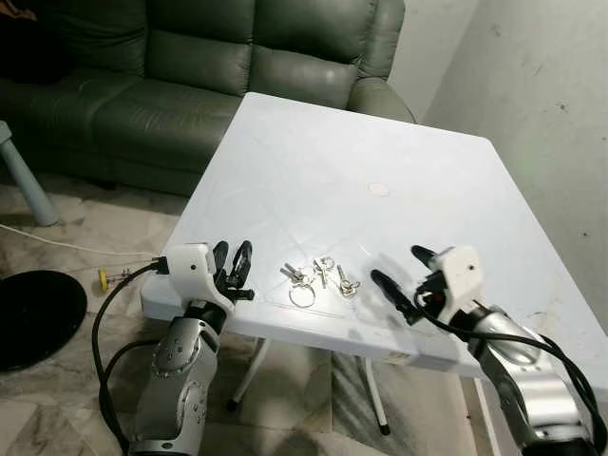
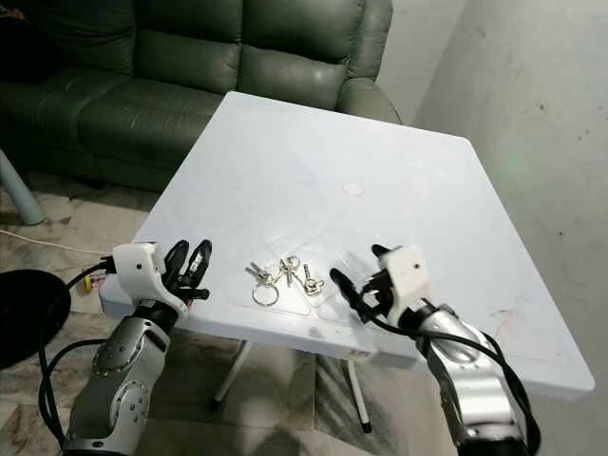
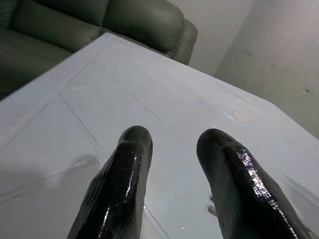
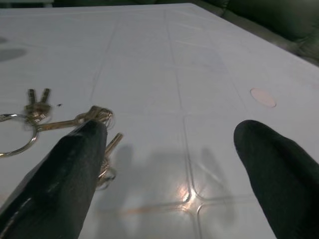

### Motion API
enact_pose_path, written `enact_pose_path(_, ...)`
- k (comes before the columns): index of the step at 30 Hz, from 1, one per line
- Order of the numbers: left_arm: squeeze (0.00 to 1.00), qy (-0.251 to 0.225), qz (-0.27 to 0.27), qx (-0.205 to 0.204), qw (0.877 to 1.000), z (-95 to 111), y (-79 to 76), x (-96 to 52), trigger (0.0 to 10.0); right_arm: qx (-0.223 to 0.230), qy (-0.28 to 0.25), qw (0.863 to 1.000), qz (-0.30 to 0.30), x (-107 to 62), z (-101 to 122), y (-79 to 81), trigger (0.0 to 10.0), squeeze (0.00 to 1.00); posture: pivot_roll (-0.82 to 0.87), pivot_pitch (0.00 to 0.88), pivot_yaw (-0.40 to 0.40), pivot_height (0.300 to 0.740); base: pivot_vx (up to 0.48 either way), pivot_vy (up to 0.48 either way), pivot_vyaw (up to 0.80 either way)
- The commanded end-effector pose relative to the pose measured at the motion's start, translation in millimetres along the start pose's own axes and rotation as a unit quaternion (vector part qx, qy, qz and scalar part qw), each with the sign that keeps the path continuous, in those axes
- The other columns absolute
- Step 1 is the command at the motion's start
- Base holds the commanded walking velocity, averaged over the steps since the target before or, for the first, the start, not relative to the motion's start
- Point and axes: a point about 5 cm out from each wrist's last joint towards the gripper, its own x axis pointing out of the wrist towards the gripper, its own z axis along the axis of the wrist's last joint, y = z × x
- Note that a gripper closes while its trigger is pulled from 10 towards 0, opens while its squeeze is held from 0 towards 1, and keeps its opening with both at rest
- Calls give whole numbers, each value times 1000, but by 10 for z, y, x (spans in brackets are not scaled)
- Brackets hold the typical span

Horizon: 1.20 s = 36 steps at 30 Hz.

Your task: Hang keys on a hook

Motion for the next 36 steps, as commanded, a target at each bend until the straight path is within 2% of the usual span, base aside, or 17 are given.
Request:
enact_pose_path(1,0,3,-13,-1,1000,-1,-85,5,10000,-10,9,1000,2,35,-17,-9,10000,0,118,49,-152,740,0,0,0)
enact_pose_path(3,0,3,-14,-1,1000,1,-90,7,10000,0,12,1000,9,82,-27,-8,10000,0,118,50,-152,740,0,0,0)
enact_pose_path(5,0,4,-14,-1,1000,2,-90,8,10000,-24,12,999,20,133,-28,4,10000,0,120,52,-152,740,0,0,0)
enact_pose_path(8,0,4,-14,-1,1000,2,-90,7,10000,-28,17,999,25,173,-45,5,10000,0,123,53,-152,740,0,0,0)
enact_pose_path(11,0,6,-13,-1,1000,5,-91,3,10000,-46,21,997,58,224,-76,50,10000,0,125,54,-152,740,0,0,0)
enact_pose_path(19,0,6,-10,-2,1000,3,-86,-11,10000,-62,37,993,98,219,-170,108,10000,0,130,60,-156,740,0,0,0)
enact_pose_path(27,0,7,-9,-4,1000,0,-88,-21,10000,-65,38,991,107,209,-203,110,10000,0,132,61,-157,740,0,0,0)
enact_pose_path(36,0,8,-8,-5,1000,0,-94,-34,10000,-67,45,987,135,239,-265,231,10000,0,138,62,-162,740,0,0,0)
